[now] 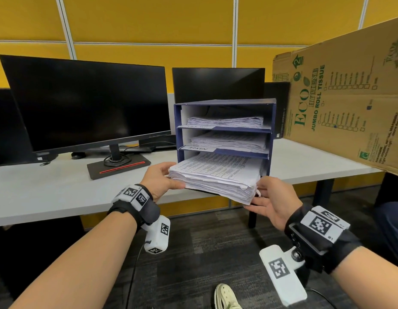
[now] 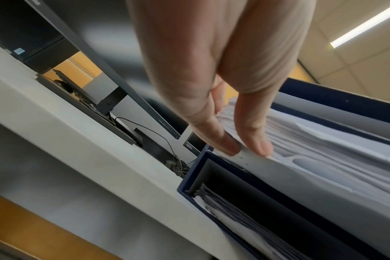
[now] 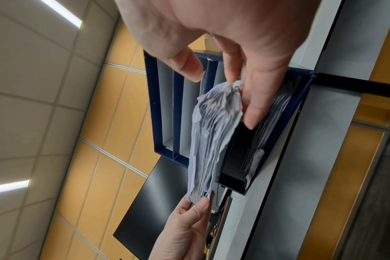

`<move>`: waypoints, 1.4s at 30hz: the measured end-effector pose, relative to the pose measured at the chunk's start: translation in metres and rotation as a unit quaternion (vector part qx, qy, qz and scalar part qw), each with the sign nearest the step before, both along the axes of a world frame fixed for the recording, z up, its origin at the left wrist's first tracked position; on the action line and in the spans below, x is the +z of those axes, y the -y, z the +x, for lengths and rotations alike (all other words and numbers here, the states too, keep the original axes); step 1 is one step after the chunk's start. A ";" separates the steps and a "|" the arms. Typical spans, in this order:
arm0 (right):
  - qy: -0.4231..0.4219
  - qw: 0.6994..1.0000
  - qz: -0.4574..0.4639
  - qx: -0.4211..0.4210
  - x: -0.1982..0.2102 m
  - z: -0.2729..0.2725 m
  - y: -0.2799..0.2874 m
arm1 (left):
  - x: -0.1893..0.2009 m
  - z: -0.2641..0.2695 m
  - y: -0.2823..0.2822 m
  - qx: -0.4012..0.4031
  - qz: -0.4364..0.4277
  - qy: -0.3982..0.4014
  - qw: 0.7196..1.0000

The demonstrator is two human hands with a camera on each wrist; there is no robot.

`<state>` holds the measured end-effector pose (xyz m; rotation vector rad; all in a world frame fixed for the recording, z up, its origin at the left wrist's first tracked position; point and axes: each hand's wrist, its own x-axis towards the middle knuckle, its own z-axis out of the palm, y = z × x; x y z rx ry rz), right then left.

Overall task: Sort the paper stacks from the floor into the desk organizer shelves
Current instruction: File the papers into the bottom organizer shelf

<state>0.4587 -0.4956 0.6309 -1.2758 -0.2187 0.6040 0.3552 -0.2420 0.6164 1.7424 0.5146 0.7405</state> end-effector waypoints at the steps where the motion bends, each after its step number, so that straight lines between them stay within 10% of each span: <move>1: -0.005 1.000 0.010 -0.005 0.000 0.000 0.000 | 0.001 0.000 0.002 0.006 0.001 0.009 1.000; 6: 0.006 0.999 -0.007 -0.042 0.001 0.000 -0.004 | -0.001 0.001 -0.002 0.020 -0.018 0.019 0.999; 12: -0.016 0.998 -0.046 -0.030 -0.001 0.002 -0.006 | 0.002 0.002 -0.006 -0.016 -0.233 0.010 0.972; 26: 0.068 0.994 -0.059 -0.070 0.011 0.022 -0.022 | 0.024 0.030 -0.013 0.107 -0.094 -0.019 0.990; 42: 0.127 0.973 -0.052 -0.185 -0.011 0.057 -0.047 | 0.013 0.063 -0.012 0.200 -0.145 0.058 0.967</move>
